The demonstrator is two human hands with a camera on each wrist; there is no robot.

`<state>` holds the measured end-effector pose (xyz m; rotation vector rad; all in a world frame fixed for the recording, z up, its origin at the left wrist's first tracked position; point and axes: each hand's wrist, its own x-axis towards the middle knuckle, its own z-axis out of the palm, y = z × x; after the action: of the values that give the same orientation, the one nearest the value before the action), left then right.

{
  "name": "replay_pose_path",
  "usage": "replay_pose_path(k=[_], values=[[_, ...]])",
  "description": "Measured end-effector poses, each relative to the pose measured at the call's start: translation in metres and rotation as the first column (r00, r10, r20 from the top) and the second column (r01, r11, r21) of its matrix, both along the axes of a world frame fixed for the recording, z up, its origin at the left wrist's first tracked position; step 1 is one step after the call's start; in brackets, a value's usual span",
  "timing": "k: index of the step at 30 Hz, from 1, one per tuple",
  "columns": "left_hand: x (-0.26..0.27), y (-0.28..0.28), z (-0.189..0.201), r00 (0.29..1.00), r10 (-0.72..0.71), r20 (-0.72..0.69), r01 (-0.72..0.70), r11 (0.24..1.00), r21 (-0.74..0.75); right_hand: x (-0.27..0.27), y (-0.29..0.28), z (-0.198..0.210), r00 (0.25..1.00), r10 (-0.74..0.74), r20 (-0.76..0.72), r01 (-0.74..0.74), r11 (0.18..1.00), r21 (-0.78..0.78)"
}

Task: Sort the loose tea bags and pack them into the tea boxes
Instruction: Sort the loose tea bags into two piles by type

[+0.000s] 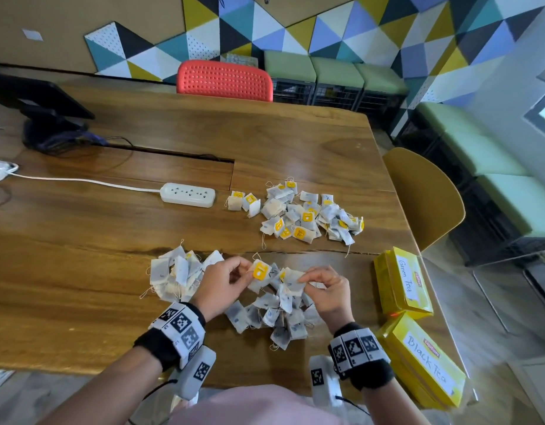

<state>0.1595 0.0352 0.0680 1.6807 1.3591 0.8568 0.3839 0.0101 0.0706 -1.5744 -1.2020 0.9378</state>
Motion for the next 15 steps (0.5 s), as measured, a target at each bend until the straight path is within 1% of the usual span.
replay_pose_path(k=[2, 5, 7, 9, 11, 12, 15], values=[[0.001, -0.001, -0.007, 1.0, -0.015, -0.009, 0.015, 1.0, -0.021, 0.005, -0.002, -0.008, 0.997, -0.064, -0.053, 0.062, 0.997, -0.038], [0.008, -0.001, -0.012, 0.998, -0.033, -0.047, 0.034, 0.999, 0.007, 0.014, -0.003, -0.018, 0.981, -0.153, -0.118, 0.135, 0.98, -0.147], [0.013, 0.001, -0.013, 0.998, -0.029, -0.058, 0.031, 0.999, 0.024, 0.018, -0.003, -0.022, 0.977, -0.176, -0.12, 0.151, 0.97, -0.191], [0.016, 0.002, -0.013, 0.999, -0.024, -0.048, 0.025, 1.0, 0.018, 0.019, -0.003, -0.023, 0.978, -0.166, -0.122, 0.14, 0.97, -0.201], [0.016, 0.002, -0.012, 0.999, -0.002, -0.044, 0.002, 1.0, 0.004, 0.018, -0.002, -0.023, 0.986, -0.116, -0.122, 0.091, 0.977, -0.19], [0.014, 0.002, -0.012, 0.999, 0.022, -0.045, -0.022, 1.0, -0.001, 0.018, -0.001, -0.023, 0.993, -0.058, -0.103, 0.038, 0.983, -0.181], [0.0, 0.006, -0.012, 0.989, 0.134, -0.058, -0.135, 0.991, -0.014, 0.02, 0.005, -0.028, 0.985, 0.163, 0.05, -0.154, 0.975, -0.16]])
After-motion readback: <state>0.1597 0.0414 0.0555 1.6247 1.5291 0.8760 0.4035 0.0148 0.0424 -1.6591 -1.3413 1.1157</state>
